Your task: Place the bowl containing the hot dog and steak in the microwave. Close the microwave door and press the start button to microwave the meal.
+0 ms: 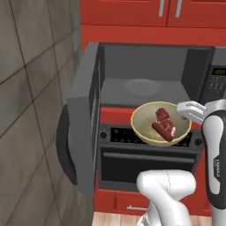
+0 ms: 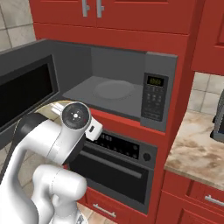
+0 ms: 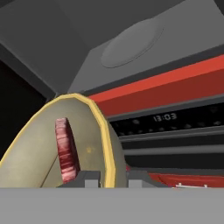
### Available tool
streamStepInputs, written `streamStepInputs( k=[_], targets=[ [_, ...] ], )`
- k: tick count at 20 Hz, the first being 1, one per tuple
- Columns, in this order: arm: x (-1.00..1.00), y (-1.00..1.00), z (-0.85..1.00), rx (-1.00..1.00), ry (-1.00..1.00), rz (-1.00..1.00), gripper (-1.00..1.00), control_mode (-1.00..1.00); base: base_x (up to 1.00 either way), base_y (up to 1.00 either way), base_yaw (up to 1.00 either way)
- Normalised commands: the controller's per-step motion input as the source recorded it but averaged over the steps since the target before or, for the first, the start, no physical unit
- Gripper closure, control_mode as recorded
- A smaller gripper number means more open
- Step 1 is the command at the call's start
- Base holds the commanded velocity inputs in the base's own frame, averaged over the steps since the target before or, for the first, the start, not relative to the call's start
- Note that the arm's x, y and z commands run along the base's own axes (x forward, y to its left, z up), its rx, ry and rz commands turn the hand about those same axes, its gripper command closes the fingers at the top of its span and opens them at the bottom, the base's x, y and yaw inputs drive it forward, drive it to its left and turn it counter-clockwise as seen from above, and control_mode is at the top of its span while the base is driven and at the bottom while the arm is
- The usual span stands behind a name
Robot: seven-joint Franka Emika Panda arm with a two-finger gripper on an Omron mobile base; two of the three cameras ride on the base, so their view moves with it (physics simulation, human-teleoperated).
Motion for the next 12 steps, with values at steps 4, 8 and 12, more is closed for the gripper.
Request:
streamStepInputs(
  k=[4, 8, 12],
  targets=[
    [0.0, 0.0, 0.0, 0.0, 0.0, 0.0, 1.0, 1.0, 0.0, 0.08, -0.27],
    [0.0, 0.0, 0.0, 0.0, 0.0, 0.0, 1.0, 1.0, 0.0, 0.16, -0.2],
    [0.0, 0.0, 0.0, 0.0, 0.0, 0.0, 1.0, 1.0, 0.0, 0.02, -0.12]
  ],
)
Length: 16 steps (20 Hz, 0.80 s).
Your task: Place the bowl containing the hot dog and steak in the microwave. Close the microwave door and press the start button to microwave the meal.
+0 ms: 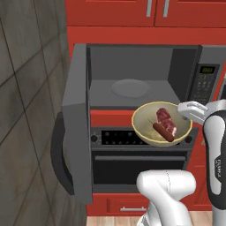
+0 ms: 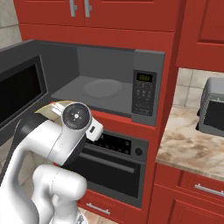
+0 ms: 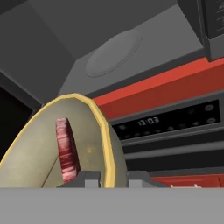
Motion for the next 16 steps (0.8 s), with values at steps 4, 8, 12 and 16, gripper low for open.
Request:
streamStepInputs(
  k=[4, 8, 12, 16],
  targets=[
    [0.0, 0.0, 0.0, 0.0, 0.0, 0.0, 1.0, 1.0, 0.0, 0.01, -0.1],
    [0.0, 0.01, 0.0, 0.0, 0.0, 0.0, 1.0, -1.0, 0.0, 0.06, -0.03],
    [0.0, 0.0, 0.0, 0.0, 0.0, 0.0, 1.0, -1.0, 0.0, 0.0, 0.0],
    [0.01, 0.0, 0.0, 0.0, 0.0, 0.0, 1.0, -1.0, 0.0, 0.0, 0.0]
  ],
)
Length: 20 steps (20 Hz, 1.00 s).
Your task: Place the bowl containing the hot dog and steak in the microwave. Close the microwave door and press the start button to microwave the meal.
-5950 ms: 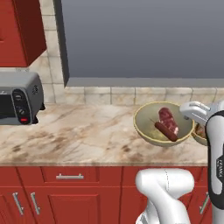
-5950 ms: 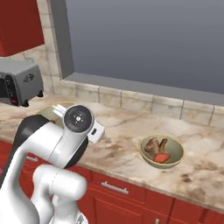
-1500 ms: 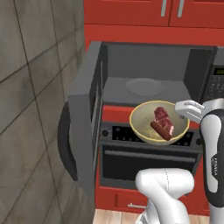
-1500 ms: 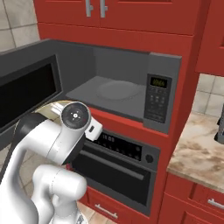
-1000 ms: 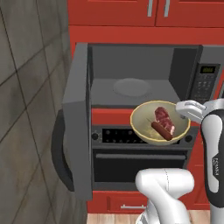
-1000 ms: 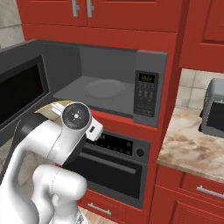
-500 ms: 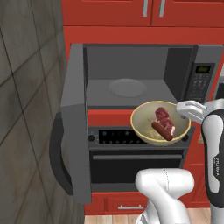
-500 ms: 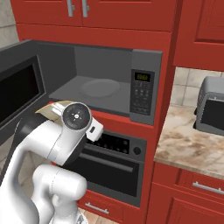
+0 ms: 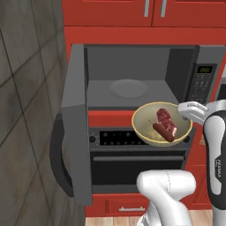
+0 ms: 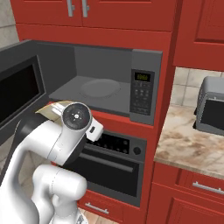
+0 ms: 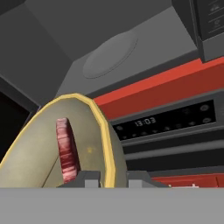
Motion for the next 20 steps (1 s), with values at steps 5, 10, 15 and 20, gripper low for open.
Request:
streamStepInputs(
  k=[5, 10, 15, 20],
  targets=[
    [0.27, 0.0, 0.0, 0.0, 0.0, 0.0, 1.0, -1.0, 0.0, 0.0, 0.0],
    [0.38, 0.0, 0.05, 0.02, 0.0, 0.0, 1.0, -1.0, 0.0, 0.0, 0.0],
    [0.31, 0.0, 0.2, 0.0, 0.0, -0.03, 1.0, -1.0, 0.0, 0.0, 0.0],
    [0.33, 0.0, 0.04, 0.0, -0.02, -0.16, 1.0, -1.0, 0.0, 0.0, 0.0]
  ],
)
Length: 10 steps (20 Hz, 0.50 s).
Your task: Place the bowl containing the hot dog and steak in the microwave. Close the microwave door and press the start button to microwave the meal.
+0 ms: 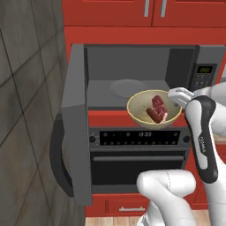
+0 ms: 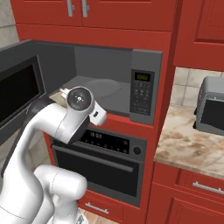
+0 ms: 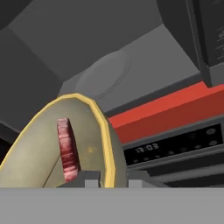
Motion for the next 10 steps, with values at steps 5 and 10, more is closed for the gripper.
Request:
streamStepInputs(
  k=[5, 10],
  targets=[
    [0.21, 0.0, 0.0, 0.05, -0.12, -0.28, 1.0, -1.0, 0.0, 0.0, 0.0],
    [0.25, 0.0, 0.0, 0.13, -0.14, -0.25, 1.0, -1.0, 0.0, 0.0, 0.0]
  ],
)
